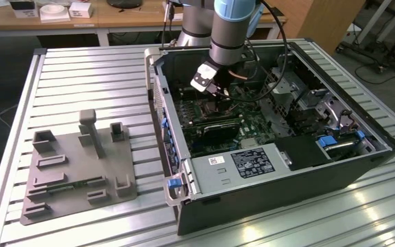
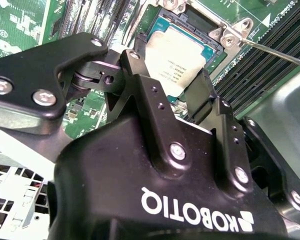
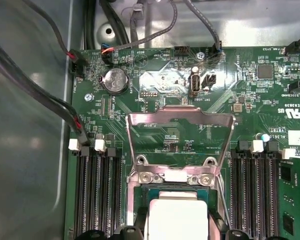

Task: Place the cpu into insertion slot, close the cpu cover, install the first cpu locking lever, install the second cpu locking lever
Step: 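Place the cpu into insertion slot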

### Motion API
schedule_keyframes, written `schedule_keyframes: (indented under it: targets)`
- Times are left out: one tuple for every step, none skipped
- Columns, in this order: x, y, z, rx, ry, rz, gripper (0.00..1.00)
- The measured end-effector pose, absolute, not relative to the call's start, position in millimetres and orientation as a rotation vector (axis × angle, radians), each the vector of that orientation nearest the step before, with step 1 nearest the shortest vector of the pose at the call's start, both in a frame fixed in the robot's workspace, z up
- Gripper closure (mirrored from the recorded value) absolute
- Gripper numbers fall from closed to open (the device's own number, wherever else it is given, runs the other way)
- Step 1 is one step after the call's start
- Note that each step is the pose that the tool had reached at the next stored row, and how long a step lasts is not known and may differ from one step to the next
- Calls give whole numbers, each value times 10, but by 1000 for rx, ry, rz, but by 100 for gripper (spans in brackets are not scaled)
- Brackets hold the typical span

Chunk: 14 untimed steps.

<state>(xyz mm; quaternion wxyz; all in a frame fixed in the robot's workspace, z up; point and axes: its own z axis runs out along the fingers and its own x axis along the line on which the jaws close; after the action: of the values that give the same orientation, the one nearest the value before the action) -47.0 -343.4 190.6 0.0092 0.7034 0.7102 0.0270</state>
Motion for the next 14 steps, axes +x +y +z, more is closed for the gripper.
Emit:
schedule_keyframes:
  targets:
    - [-470, -3434, 1905, 2196, 2219, 84, 46]
    - [-470, -3434, 1904, 2196, 2219, 84, 46]
    - [-470, -3434, 1904, 2196, 2219, 84, 46]
    - [-470, -3434, 1903, 2196, 2219, 84, 46]
    - [-470, -3434, 1903, 2196, 2219, 84, 46]
    - [-470, -3434, 1903, 2196, 2219, 85, 46]
    - [-470, -3434, 1903, 2196, 2219, 85, 46]
    - [-470, -3434, 1902, 2196, 2219, 85, 46]
    - [-470, -3434, 1902, 2196, 2219, 85, 46]
    - [-470, -3434, 1902, 2196, 2219, 85, 46]
    - [-470, -3434, 1902, 2196, 2219, 85, 46]
    - [-469, -3434, 1900, 2196, 2219, 86, 46]
    - [-469, -3433, 1899, 2196, 2219, 86, 45]
    - [-469, -3433, 1898, 2196, 2219, 86, 45]
